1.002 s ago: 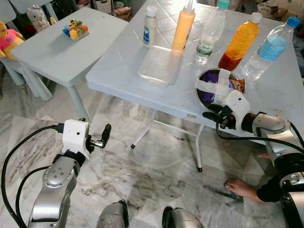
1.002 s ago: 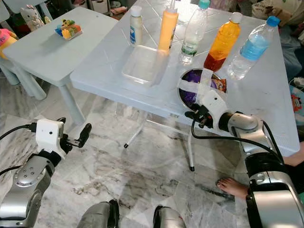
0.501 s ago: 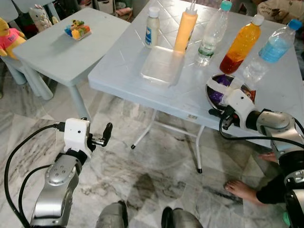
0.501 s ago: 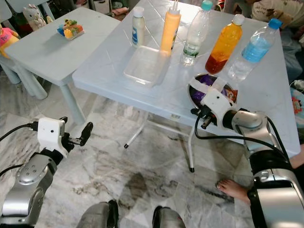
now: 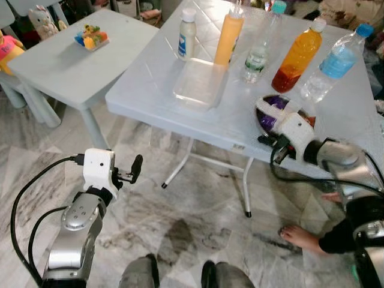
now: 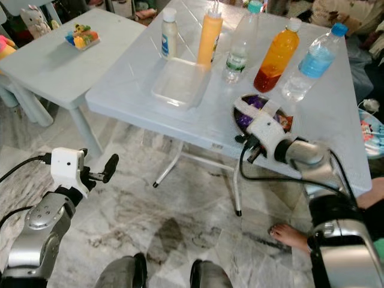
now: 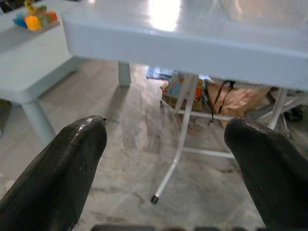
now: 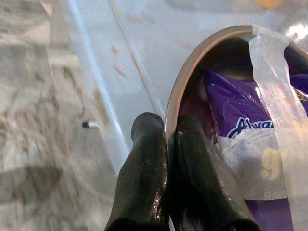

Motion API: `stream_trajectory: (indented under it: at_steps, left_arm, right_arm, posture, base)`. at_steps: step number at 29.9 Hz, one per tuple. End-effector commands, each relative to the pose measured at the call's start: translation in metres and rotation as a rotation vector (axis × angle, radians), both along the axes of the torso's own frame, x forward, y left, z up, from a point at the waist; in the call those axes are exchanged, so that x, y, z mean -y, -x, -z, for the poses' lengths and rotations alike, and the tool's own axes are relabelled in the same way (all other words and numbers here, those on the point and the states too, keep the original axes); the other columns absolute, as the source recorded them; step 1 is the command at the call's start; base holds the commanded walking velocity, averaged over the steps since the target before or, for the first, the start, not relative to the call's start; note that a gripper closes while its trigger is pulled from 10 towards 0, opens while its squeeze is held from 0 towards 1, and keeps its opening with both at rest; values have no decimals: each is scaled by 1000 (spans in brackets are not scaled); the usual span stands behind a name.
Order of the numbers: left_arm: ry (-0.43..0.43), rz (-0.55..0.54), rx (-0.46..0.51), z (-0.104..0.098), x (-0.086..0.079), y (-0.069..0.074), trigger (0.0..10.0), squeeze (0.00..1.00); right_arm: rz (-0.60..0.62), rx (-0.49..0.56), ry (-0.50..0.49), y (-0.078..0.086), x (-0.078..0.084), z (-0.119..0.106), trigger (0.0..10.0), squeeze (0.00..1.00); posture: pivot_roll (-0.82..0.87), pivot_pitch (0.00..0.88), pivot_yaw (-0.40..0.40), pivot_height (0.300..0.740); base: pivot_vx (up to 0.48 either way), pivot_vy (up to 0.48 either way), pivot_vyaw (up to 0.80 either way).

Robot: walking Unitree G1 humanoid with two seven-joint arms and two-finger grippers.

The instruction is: Restocking fridge

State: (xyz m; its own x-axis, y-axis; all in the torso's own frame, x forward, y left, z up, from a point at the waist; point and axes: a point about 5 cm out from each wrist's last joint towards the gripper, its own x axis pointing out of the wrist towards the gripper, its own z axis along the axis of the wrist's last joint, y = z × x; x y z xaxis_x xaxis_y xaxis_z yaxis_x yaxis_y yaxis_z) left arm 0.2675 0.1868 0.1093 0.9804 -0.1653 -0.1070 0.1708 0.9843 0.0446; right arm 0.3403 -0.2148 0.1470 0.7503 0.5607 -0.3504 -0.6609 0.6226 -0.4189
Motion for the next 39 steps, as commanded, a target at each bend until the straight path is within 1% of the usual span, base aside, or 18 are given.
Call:
stream_trajectory:
  at_steps: [1,2,3,4,6,7,10,11,12,13,15,20,21,27,31,35,39]
  left_arm:
    - [0,-13,-6,-1,-3,1,10000,0]
    - [3,-23,-6,-1,-5,1,10000,0]
    - [3,-23,-6,-1,-5,1,10000,0]
    - [0,-26,-7,0,-7,1,10000,0]
    - [-4,-23,-6,0,-7,1,10000,0]
    - [-8,-20,1,-1,-5,1,10000,0]
    - [-8,-26,4,-2,-5,1,10000,0]
    - [-7,-40,-2,-1,-6,1,10000,0]
    - [-6,-42,-5,-1,-7,2,10000,0]
    - [-7,-42,-7,0,-7,3,10000,0]
    - [-8,-34,-17,3,-5,5,10000,0]
    - [-7,-31,-22,6,-3,6,10000,0]
    - [-7,-31,-22,6,-3,6,10000,0]
    - [-4,-27,-31,9,1,7,10000,0]
    - [-4,-25,-31,10,3,6,10000,0]
    - [-4,-25,-32,11,3,6,10000,0]
    - [-6,-29,-34,12,3,7,10000,0]
  right_arm:
    - [-14,-49,-41,6,-10,12,0,0]
    - [-19,-46,-50,7,-15,12,0,0]
    - [-19,-46,-50,7,-15,12,0,0]
    - [-24,-42,-50,10,-20,15,0,0]
    - [-25,-41,-50,13,-23,19,0,0]
    - [-4,-47,-73,16,-26,23,0,0]
    - [13,-46,-83,18,-32,28,0,0]
    - [10,-28,-79,20,-37,29,2706,0]
    - [12,-21,-82,20,-40,29,10000,0]
    - [13,-13,-95,21,-43,28,10000,0]
    - [8,3,-153,23,-53,26,10000,0]
    - [20,12,-193,29,-61,29,10000,0]
    - [20,12,-193,29,-61,29,10000,0]
    - [34,-1,-229,39,-72,36,10000,0]
    - [13,-52,-249,49,-82,44,10000,0]
    - [-6,-76,-250,55,-87,48,10000,0]
    - [2,-80,-258,61,-91,51,10000,0]
  posture:
    - [44,157,-64,740]
    - [44,157,-63,740]
    - [44,157,-63,740]
    - [51,155,-57,740]
    - [57,155,-56,740]
    - [64,155,-62,740]
    - [66,153,-62,740]
    - [66,152,-63,740]
    - [66,151,-63,740]
    - [66,150,-63,740]
    - [69,143,-65,740]
    - [73,129,-70,740]
    - [73,129,-70,740]
    - [72,109,-74,740]
    - [71,99,-78,740]
    - [71,96,-80,740]
    - [71,90,-83,740]
  base:
    - [0,0,0]
    - [0,0,0]
    - [0,0,0]
    - [0,0,0]
    - [0,0,0]
    - [0,0,0]
    - [0,0,0]
    - [0,0,0]
    - [0,0,0]
    - [0,0,0]
    - [0,0,0]
    - [0,0,0]
    - [0,0,0]
    - [-272,0,0]
    - [-282,0,0]
    - [-283,0,0]
    - [-282,0,0]
